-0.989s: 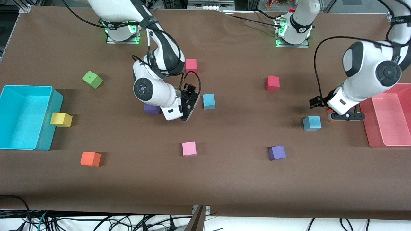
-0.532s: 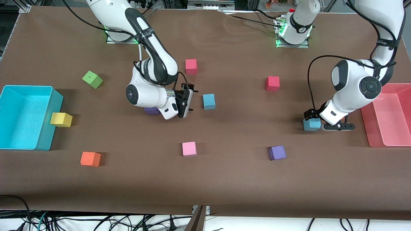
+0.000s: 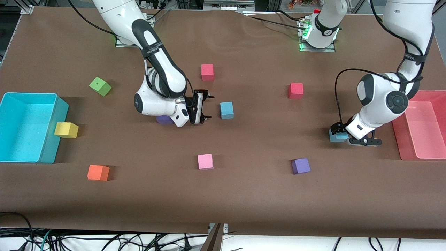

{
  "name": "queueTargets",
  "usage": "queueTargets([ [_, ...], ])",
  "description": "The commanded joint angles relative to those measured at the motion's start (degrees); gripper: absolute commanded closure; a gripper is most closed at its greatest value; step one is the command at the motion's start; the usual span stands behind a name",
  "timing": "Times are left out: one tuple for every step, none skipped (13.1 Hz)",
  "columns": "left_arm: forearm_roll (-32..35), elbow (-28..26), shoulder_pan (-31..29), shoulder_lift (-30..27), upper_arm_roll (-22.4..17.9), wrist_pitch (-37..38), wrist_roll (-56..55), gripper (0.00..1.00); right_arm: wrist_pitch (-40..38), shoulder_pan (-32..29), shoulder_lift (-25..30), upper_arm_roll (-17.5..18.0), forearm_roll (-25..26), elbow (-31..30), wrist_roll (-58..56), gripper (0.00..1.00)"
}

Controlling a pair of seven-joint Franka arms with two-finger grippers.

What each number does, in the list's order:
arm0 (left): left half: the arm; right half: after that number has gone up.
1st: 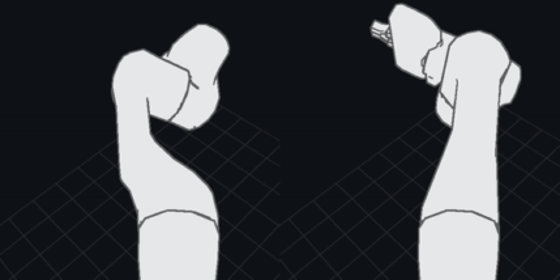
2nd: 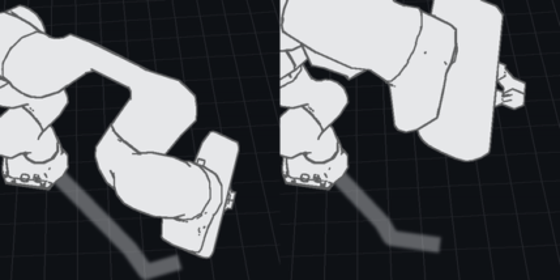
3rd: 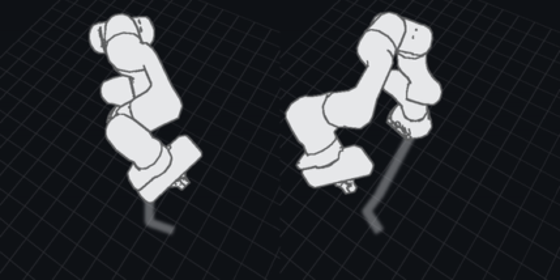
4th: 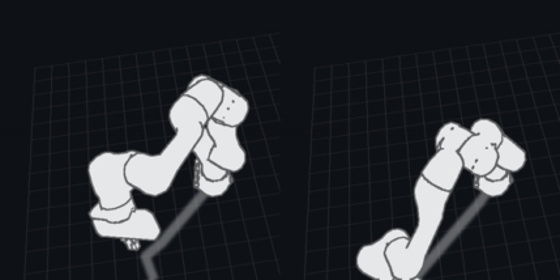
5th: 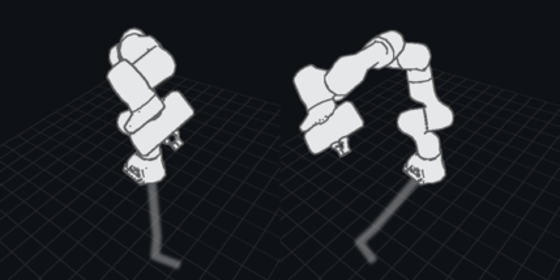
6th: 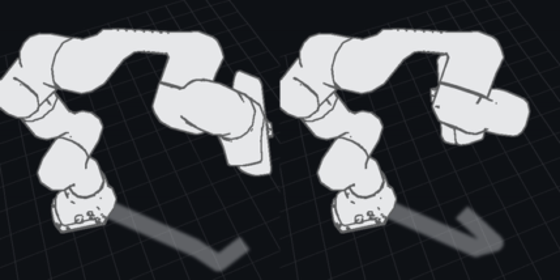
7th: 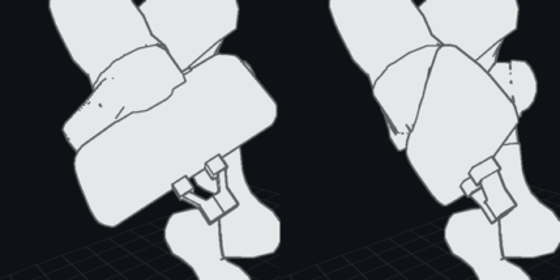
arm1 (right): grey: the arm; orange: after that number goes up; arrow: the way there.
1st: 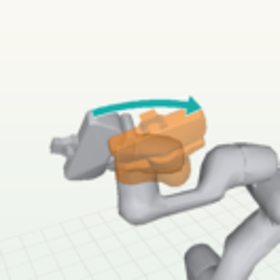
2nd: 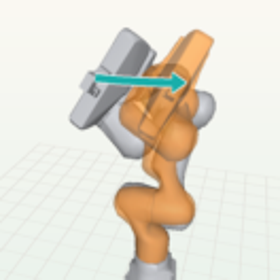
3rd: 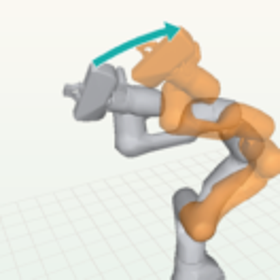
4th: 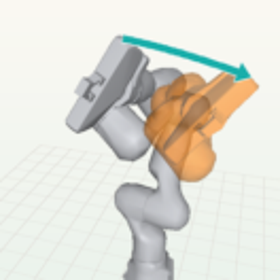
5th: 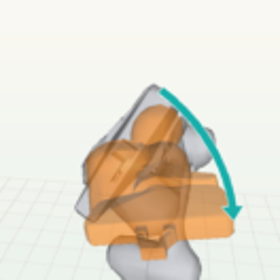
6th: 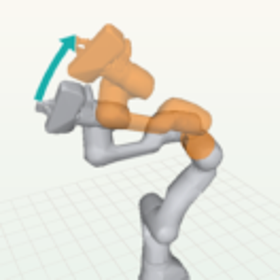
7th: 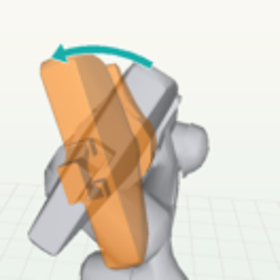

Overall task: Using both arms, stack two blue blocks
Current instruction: 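Grasp the second cyan cube with the left gripper and lift it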

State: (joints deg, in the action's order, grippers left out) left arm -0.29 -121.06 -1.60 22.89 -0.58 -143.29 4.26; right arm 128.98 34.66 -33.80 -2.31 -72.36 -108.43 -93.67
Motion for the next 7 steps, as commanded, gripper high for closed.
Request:
queueTargets([
  [-2.69, 0.13, 0.10, 1.45, 0.05, -1.12, 1.81, 0.00, 1.01, -0.56, -1.61, 0.72, -8.48, -0.73, -10.09, 0.00],
  [-2.69, 0.13, 0.10, 2.24, 0.05, -1.64, 1.72, 0.01, 1.10, -0.56, -2.23, 0.72, -9.63, -0.73, -11.86, 0.00],
  [-2.61, 0.13, 0.10, 2.51, 0.05, -2.08, 1.72, 0.15, 1.10, -0.56, -2.23, 0.81, -10.08, -0.73, -12.06, 0.00],
  [-2.61, 0.04, 0.19, 2.42, 0.05, -2.09, 1.72, 0.29, 1.10, -0.56, -2.23, 0.81, -10.17, -0.64, -12.15, 0.00],
  [-2.08, 0.04, 0.19, 2.25, -0.03, -1.91, 1.98, 0.49, 1.10, -0.56, -2.32, 0.81, -10.17, -0.73, -12.58, 0.00],
  [-1.91, 0.04, 0.28, 1.99, -0.03, -1.74, 2.07, 0.71, 1.28, -0.47, -2.41, 0.81, -10.26, -0.73, -13.02, 0.00],
  [-1.82, 0.04, 0.45, 1.29, -0.03, -1.39, 2.16, 0.89, 1.28, -0.56, -2.58, 0.81, -10.26, -0.64, -13.29, 0.00],
])
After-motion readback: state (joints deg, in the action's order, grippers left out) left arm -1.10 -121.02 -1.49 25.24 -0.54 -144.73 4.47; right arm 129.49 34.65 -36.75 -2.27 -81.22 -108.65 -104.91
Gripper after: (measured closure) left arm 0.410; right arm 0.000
